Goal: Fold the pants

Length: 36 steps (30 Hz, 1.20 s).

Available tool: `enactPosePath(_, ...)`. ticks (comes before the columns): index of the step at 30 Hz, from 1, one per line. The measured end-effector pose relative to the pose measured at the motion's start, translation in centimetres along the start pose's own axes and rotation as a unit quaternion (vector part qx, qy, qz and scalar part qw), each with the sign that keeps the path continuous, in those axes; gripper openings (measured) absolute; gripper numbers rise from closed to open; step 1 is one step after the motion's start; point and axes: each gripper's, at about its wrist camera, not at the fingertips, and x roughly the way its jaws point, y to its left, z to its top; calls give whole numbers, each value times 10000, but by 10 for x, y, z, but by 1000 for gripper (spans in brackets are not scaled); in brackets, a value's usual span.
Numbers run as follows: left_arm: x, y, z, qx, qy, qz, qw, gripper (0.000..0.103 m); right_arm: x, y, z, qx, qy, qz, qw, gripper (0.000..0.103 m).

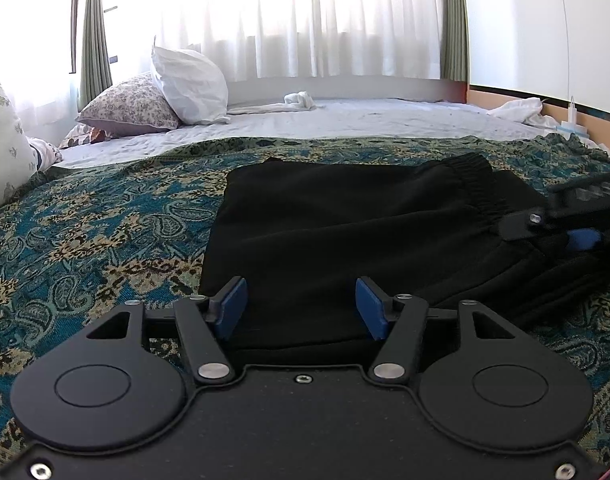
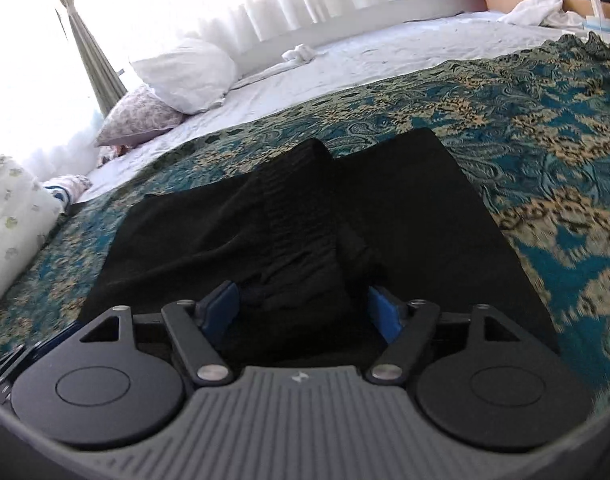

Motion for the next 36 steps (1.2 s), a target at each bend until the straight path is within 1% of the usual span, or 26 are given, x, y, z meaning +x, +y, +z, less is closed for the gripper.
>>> enactPosePath(3,0,0,0,-15,-5,-5,10000,59,14,1,7,326,-58,-132,9994,81)
enactPosePath(4,0,0,0,-26,-11,-8,10000,59,19,3,10,403,-90,-212,9989,77)
enactPosePath(5,0,0,-1,-42,-17,-11,10000,59,21,6,10,378,-116,-310,9987,69)
enactPosePath(6,1,0,-1,-63,-20,-14,10000,59,24,9,11,312,-138,-436,9985,68)
enactPosePath(8,0,1,0,-107,-17,-16,9999,59,28,17,10,115,-182,-654,9976,54)
enactPosePath(9,0,1,0,-131,-11,-14,9999,59,28,19,11,22,-192,-704,9973,51)
enactPosePath(11,-2,1,3,-138,3,-13,9999,59,26,24,13,-199,-179,-683,9973,37)
enactPosePath(14,-5,3,11,-211,-18,-80,9997,59,21,35,19,-817,-248,-740,9936,29)
enactPosePath(16,-9,4,18,-350,-75,-135,9993,59,8,40,26,-1014,-489,-750,9908,26)
enactPosePath(19,-17,4,25,-487,-201,-236,9983,59,-17,39,34,-963,-984,-766,9875,26)
enactPosePath(21,-18,1,24,-415,-186,-254,9986,60,-30,31,31,-964,-1265,-949,9827,25)
enactPosePath(22,-17,-2,23,-349,-137,-235,9990,60,-31,27,28,-999,-1277,-1082,9808,25)
enactPosePath(23,-15,-4,20,-280,-76,-197,9994,60,-29,21,24,-1038,-1194,-1213,9799,25)
enactPosePath(25,-11,-9,13,-161,87,-106,9998,60,-22,5,13,-970,-929,-1437,9805,26)
enactPosePath(27,-10,-9,5,-135,173,-117,9997,60,-18,-11,4,-850,-736,-1568,9812,27)
enactPosePath(28,-11,-9,3,-138,178,-137,9997,60,-18,-18,0,-781,-709,-1552,9822,28)
enactPosePath(30,-13,-9,1,-125,174,-157,9996,60,-20,-21,0,-756,-767,-1517,9825,28)
enactPosePath(34,-13,-9,1,-95,170,-102,9998,62,-23,-16,5,-965,-1061,-1585,9769,28)
enactPosePath(36,-14,-9,1,-94,175,-102,9998,62,-20,-16,6,-971,-1062,-1621,9762,28)
